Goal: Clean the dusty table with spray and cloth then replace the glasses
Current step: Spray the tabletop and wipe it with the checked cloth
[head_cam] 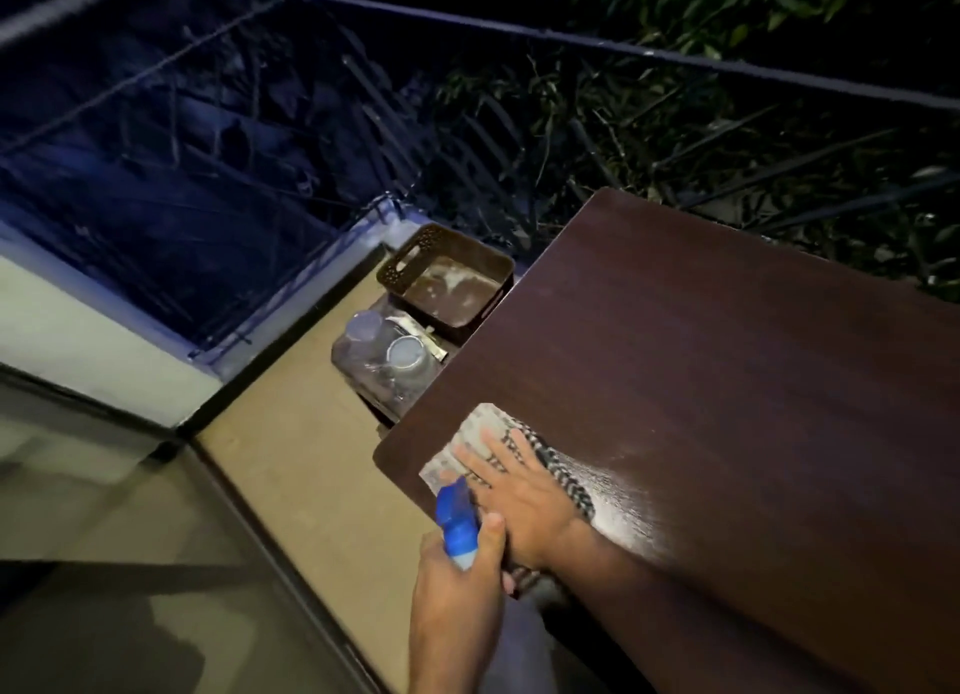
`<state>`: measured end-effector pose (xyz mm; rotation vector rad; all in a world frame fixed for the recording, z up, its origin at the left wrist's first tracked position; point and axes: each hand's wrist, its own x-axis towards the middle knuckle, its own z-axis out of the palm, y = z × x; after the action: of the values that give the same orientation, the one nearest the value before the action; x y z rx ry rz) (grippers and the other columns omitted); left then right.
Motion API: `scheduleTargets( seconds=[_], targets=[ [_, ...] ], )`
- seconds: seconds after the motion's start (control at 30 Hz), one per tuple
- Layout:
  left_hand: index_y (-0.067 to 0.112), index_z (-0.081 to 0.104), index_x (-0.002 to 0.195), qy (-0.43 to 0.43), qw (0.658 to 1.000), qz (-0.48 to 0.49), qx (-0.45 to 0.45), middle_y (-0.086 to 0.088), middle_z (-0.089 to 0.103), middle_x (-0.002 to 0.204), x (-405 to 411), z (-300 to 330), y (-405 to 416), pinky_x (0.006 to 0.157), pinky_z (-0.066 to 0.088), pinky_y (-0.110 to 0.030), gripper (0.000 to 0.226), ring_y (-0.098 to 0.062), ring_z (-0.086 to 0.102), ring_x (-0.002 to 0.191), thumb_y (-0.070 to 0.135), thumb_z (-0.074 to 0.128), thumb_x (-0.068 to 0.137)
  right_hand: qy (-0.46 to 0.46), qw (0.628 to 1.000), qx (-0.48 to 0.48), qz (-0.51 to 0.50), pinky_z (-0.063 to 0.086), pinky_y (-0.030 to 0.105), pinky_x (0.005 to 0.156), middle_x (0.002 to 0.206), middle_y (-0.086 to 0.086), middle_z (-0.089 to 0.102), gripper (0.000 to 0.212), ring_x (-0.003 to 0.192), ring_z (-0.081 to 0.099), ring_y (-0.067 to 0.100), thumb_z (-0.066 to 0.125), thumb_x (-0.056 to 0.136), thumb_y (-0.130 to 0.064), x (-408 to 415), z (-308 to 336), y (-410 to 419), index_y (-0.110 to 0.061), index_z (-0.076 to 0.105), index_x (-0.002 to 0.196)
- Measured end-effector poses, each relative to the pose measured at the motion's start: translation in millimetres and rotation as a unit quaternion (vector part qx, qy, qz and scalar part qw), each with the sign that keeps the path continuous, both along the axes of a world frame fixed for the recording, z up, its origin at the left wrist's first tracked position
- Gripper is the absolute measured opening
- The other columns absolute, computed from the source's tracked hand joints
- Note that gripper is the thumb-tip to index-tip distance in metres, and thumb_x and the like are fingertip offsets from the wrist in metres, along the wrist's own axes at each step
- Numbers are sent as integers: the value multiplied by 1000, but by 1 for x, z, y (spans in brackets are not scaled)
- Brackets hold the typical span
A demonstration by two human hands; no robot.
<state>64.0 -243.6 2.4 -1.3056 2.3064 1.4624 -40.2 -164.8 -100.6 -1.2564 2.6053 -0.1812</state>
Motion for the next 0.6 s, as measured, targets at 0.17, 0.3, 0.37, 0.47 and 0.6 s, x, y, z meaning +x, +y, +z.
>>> scheduleTargets(
  seconds=[0.17, 0.3, 0.37, 0.47, 0.6],
  targets=[
    [15, 64, 101, 6, 998, 59, 9, 2, 73, 56, 11, -2, -28, 69, 49, -32, 41, -18, 72, 73, 53, 62, 88, -25, 999, 28, 39, -14, 55, 120, 168, -6, -3, 63, 153, -14, 30, 36, 101, -38, -21, 14, -61, -39, 8, 158],
    [8, 67, 98, 6, 995, 97, 11, -6, 74, 61, 19, 8, -44, 61, 43, -28, 57, -20, 72, 72, 62, 66, 78, -26, 997, -25, 68, -13, 55, 120, 167, -1, 16, 63, 154, 3, 34, 41, 97, -37, -1, 5, -42, -34, 21, 156],
    [13, 66, 101, 15, 995, 102, 12, -9, 74, 63, 13, 15, -50, 61, 44, -29, 54, -22, 72, 72, 59, 70, 75, -28, 996, -10, 86, -2, 56, 122, 163, -2, 28, 63, 152, 18, 33, 49, 92, -42, 9, 0, -29, -33, 30, 152],
    [15, 69, 106, 28, 996, 77, 31, -11, 73, 59, -4, 22, -57, 61, 47, -30, 42, -26, 71, 68, 49, 75, 82, -34, 996, 25, 84, 12, 53, 118, 156, -10, 41, 66, 148, 32, 28, 57, 83, -48, 12, -3, -22, -37, 39, 145],
    [23, 69, 103, 69, 996, 13, 53, -10, 69, 52, -28, 27, -59, 64, 52, -34, 51, -22, 67, 54, 61, 69, 69, -26, 999, -9, 34, -3, 49, 118, 160, -8, 34, 57, 151, 21, 30, 43, 91, -43, -23, -5, -34, -39, 37, 148]
  ],
)
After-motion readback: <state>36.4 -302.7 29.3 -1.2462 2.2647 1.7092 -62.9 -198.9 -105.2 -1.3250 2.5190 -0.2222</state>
